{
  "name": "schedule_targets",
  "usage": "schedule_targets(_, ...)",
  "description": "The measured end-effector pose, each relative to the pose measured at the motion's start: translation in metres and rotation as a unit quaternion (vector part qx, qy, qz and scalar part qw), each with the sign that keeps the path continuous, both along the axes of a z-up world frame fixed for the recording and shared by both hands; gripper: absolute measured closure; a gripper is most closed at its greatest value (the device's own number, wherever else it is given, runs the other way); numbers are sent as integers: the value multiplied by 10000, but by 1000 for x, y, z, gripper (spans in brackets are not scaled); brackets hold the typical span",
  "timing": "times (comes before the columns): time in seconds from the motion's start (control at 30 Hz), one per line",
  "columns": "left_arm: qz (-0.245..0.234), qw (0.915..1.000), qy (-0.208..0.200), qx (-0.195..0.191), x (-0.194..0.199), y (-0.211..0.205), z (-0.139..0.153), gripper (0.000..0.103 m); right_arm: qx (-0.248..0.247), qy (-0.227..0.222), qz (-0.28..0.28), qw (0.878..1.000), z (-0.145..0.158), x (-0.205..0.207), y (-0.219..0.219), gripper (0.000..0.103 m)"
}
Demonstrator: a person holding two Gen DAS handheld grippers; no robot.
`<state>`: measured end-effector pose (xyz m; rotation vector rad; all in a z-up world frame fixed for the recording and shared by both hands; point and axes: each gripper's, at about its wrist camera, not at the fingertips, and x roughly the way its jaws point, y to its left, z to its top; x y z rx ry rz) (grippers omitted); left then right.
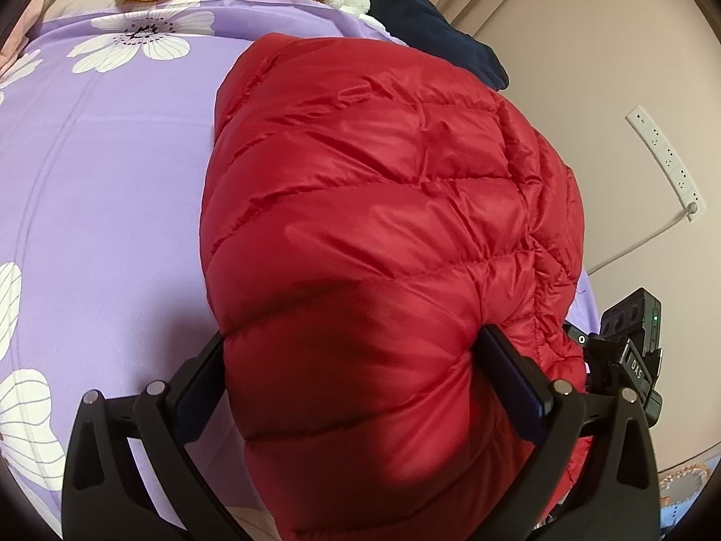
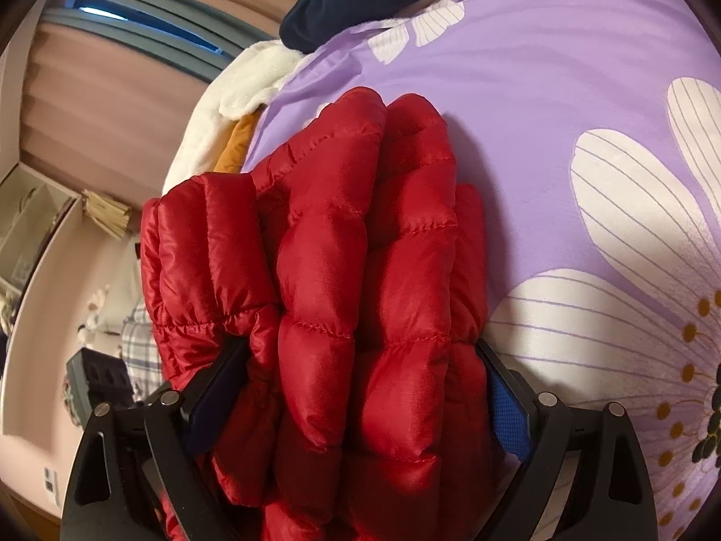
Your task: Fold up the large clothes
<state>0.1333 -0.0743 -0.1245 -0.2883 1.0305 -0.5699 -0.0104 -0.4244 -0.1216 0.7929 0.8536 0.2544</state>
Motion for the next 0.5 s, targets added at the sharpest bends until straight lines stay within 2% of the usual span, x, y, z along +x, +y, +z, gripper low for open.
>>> schedule_targets(0.27, 17, 10000, -59, 62, -1, 0, 2, 1, -24, -31, 2, 10000, 0, 0, 0, 11)
schedule_targets(0.5, 35, 9992, -311, 229, -10, -3, 10, 10, -166, -223, 17, 9996, 8, -4, 4, 30)
